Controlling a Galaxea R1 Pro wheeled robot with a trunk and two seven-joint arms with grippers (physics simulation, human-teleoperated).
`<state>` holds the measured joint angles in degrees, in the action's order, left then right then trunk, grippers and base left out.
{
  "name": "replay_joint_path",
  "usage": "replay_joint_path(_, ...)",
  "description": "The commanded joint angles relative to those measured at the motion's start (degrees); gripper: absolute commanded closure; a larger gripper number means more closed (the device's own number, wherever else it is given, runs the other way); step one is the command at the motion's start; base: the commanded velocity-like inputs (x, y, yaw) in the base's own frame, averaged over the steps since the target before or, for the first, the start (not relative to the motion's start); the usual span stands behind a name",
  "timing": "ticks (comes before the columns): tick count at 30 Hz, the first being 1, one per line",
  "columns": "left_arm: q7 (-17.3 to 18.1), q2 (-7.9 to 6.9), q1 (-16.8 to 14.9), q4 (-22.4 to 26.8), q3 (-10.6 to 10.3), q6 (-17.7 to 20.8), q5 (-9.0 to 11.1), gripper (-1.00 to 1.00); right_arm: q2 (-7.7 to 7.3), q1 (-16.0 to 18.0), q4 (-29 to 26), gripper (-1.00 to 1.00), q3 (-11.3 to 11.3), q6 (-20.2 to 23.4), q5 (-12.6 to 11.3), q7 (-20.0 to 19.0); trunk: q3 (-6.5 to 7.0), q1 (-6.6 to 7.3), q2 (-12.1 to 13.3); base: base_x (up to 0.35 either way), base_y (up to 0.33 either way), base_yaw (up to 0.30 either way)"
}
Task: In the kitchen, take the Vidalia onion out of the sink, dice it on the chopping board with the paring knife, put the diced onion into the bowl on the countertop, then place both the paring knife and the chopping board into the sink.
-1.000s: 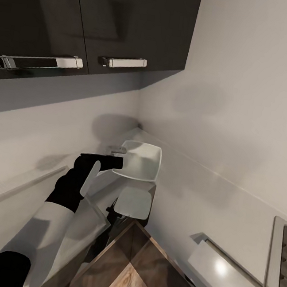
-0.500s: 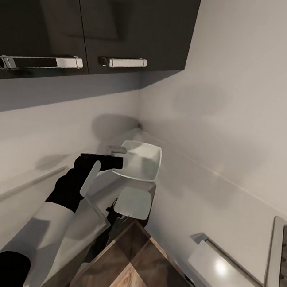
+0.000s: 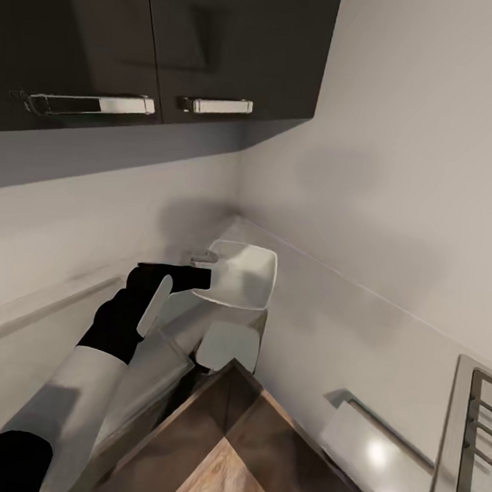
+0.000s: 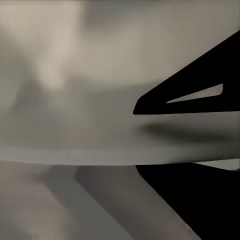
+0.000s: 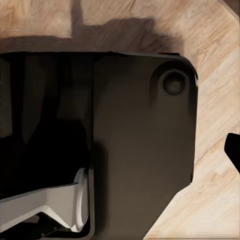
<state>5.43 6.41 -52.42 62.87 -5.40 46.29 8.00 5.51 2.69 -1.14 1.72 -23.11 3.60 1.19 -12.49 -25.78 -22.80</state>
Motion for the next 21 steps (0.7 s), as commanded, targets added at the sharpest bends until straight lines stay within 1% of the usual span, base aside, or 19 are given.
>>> replay_joint_path(1,-0.2,0.0,0.0,0.1,0.0,0.3,0.4,1.0,0.02,0.0,0.0,-1.0,0.2,-0.2,0.4,0.1,-0.05,0.0,-0.1,-0.326,0.0,0.0)
replay_joint_path(17,-0.2,-0.06,0.0,3.8,0.0,0.4,0.4,1.0,0.2,0.0,0.0,-1.0,0.2,-0.2,0.4,0.2,1.36,0.0,-0.1,-0.33,0.0,0.0)
replay_joint_path(21,-0.2,-0.08,0.0,5.4,0.1,4.1,0.4,1.0,0.02,0.0,0.0,-1.0,0.2,-0.3,0.4,0.2,1.71,0.0,-0.1,-0.331,0.0,0.051)
